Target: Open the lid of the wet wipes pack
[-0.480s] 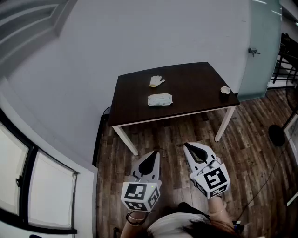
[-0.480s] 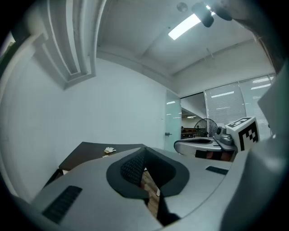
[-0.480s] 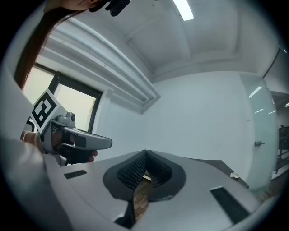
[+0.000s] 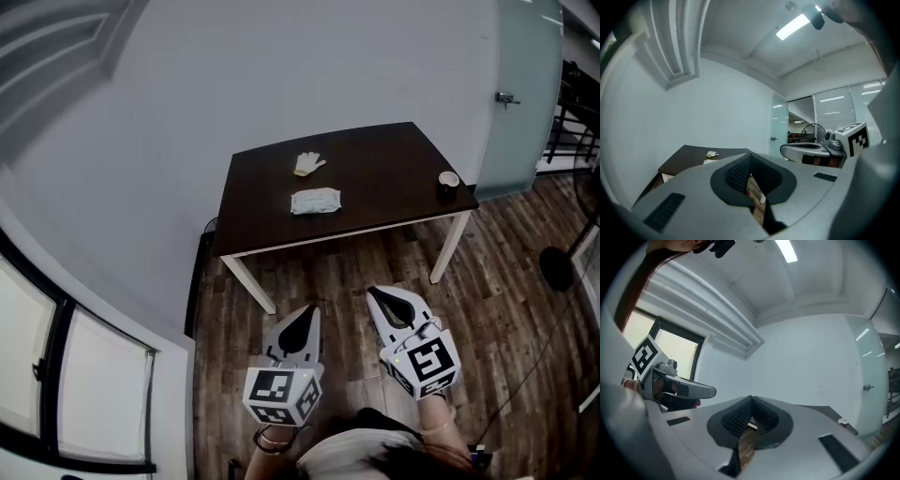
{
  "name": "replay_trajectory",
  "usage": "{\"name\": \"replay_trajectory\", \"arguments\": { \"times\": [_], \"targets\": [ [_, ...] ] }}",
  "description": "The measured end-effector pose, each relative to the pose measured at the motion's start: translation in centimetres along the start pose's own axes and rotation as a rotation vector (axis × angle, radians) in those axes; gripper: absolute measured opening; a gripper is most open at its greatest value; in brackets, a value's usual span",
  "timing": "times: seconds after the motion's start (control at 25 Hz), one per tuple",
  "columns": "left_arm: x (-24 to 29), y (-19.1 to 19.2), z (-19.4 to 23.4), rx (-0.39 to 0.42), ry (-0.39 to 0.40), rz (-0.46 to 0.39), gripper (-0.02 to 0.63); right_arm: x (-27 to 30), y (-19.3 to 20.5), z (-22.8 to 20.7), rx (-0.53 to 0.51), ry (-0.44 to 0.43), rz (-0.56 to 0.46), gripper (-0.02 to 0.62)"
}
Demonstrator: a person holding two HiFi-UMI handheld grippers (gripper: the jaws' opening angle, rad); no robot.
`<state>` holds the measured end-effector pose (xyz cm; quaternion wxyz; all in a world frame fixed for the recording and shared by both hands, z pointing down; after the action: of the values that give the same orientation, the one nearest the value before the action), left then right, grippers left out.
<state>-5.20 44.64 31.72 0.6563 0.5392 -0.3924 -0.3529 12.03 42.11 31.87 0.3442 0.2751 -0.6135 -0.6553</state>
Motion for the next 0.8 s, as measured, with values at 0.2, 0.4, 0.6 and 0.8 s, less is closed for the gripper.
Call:
{"name": "replay_trajectory", "arguments": {
  "times": [0.2, 0.4, 0.6, 0.8],
  "targets": [
    [1.1, -0.1, -0.6, -0.003, -0.015, -0.002, 0.018, 0.2, 0.2, -1.4, -0.004, -0.013, -0.004, 0.003],
    [2.7, 0.4, -1.2, -0.014, -0.036, -0.001, 0.018, 0.3, 1.0, -3.4, 0.003, -0.018, -0.004, 0.002],
    [4.1, 0.5, -1.8, -0.022, -0.05, 0.003, 0.018, 0.8, 1.3, -5.1, 0.011, -0.031, -0.005, 0.0],
    [5.4, 0.8, -2.0, -0.026, -0.061, 0.011, 0.018, 1.4, 1.9, -6.5, 0.024, -0.043, -0.003, 0.0]
  ]
}}
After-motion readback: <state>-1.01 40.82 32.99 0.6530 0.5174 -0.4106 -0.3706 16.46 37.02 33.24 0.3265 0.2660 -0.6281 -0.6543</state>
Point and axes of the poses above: the fingertips, and each gripper's own axes: x forward along the fingers, z to its left, y out of its underside, the point moved 8 cm from there along -x, backward along the fingers, and after that the axes turned 2 degrees about z, right-handed, at the moved point
